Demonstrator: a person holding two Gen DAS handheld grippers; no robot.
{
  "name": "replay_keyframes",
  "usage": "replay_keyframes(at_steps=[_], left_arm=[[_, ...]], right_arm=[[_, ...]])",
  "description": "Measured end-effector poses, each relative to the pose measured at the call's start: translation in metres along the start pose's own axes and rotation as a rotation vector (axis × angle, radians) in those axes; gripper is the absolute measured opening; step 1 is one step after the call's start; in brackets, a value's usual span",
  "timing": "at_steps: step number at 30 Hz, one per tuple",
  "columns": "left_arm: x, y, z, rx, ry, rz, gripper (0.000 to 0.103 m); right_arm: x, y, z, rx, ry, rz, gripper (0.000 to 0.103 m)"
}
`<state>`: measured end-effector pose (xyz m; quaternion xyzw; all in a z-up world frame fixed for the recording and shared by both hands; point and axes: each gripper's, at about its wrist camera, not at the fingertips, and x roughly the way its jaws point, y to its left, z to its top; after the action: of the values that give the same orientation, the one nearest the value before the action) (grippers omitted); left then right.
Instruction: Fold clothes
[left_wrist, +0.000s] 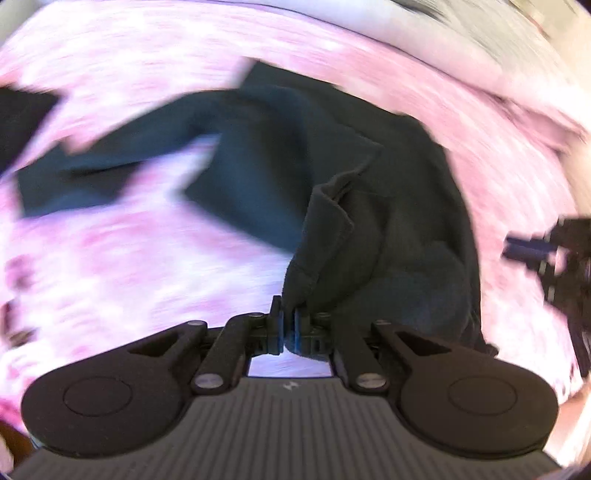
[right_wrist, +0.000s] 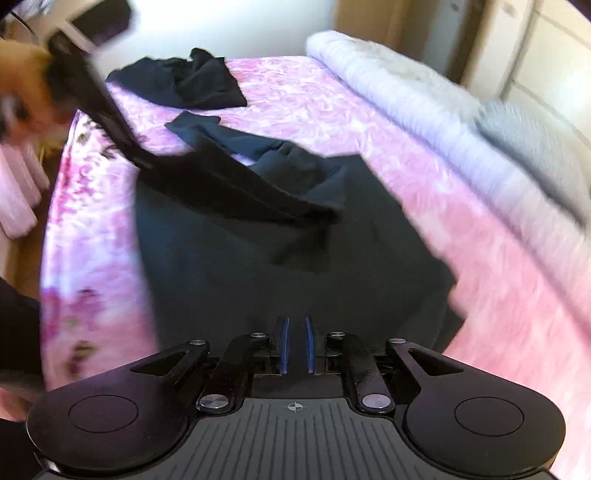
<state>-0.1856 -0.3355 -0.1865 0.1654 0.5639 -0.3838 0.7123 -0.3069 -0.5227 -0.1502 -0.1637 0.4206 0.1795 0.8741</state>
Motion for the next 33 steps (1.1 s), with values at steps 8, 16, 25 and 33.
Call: replay_keyframes(at_steps=[8, 16, 25, 33], left_arm=[[-0.041, 0.125, -0.019, -0.155, -0.016, 0.155, 0.003], [-0.027, 0.17, -0.02, -0.17, -0.051, 0.082, 0.003], [-0.021, 0.193, -0.002, -0.087, -0.107, 0.027, 0.003], [-0.105, 0.168, 0.072, 0.114, -0.425, 0.026, 0.003]], right_arm=[[0.12, 0.003, 0.087, -0.424, -0.032, 0.001, 0.047], [0.242, 0.042, 0.142, -0.945, -0.029, 0.071, 0.048], [0.264, 0.035, 0.185, -0.931, 0.139, 0.149, 0.004], [0.123, -0.007, 0.213, -0.606, -0.018, -0.287, 0.002]])
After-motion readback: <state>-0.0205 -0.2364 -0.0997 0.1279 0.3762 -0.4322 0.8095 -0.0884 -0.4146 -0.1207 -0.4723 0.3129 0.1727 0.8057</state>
